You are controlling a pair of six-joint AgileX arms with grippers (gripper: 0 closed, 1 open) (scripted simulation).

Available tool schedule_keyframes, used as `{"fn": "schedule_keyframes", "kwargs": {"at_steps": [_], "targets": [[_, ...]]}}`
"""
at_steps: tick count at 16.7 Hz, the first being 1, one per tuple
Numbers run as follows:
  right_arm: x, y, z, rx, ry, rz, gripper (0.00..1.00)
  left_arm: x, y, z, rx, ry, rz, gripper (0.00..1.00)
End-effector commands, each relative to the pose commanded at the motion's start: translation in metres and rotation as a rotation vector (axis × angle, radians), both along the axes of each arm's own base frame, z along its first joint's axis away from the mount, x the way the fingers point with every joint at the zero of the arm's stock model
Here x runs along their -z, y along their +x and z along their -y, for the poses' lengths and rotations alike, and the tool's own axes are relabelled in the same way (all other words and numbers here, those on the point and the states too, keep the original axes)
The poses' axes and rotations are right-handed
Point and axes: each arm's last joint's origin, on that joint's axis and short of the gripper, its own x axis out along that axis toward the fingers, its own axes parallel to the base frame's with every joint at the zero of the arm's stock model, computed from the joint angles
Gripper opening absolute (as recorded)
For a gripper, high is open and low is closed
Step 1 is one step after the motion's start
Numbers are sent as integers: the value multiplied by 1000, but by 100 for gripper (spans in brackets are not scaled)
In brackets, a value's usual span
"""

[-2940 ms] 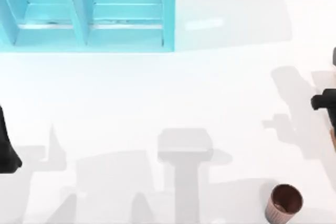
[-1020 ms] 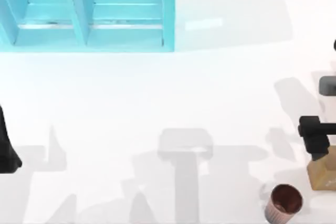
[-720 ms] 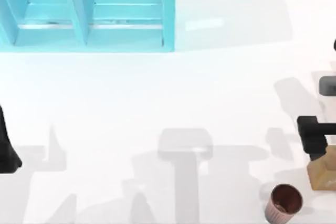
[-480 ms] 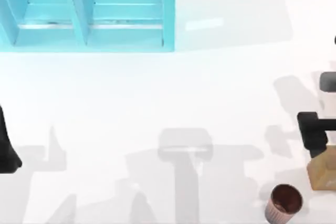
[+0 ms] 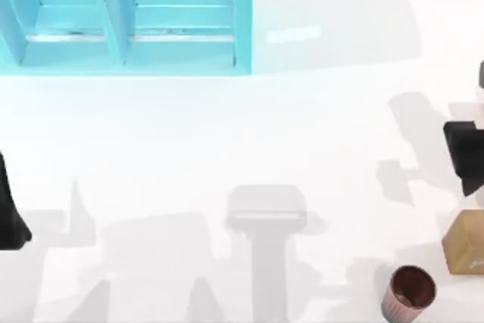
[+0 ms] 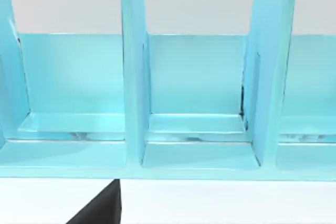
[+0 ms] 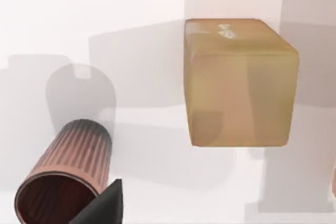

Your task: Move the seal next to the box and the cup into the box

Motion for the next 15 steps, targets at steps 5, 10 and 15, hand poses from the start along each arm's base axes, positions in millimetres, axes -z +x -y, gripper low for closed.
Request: {"fn": "schedule_keyframes", "kwargs": {"at_steps": [5, 10, 15], "targets": [[-29, -5, 1, 0, 0, 2, 100, 0, 0, 0, 0, 0, 0, 100], [-25, -6, -3, -1, -1, -2, 100, 0, 0, 0, 0, 0, 0, 100], [-2, -28, -35, 1, 0, 3, 100, 0, 0, 0, 0, 0, 0, 100]]}}
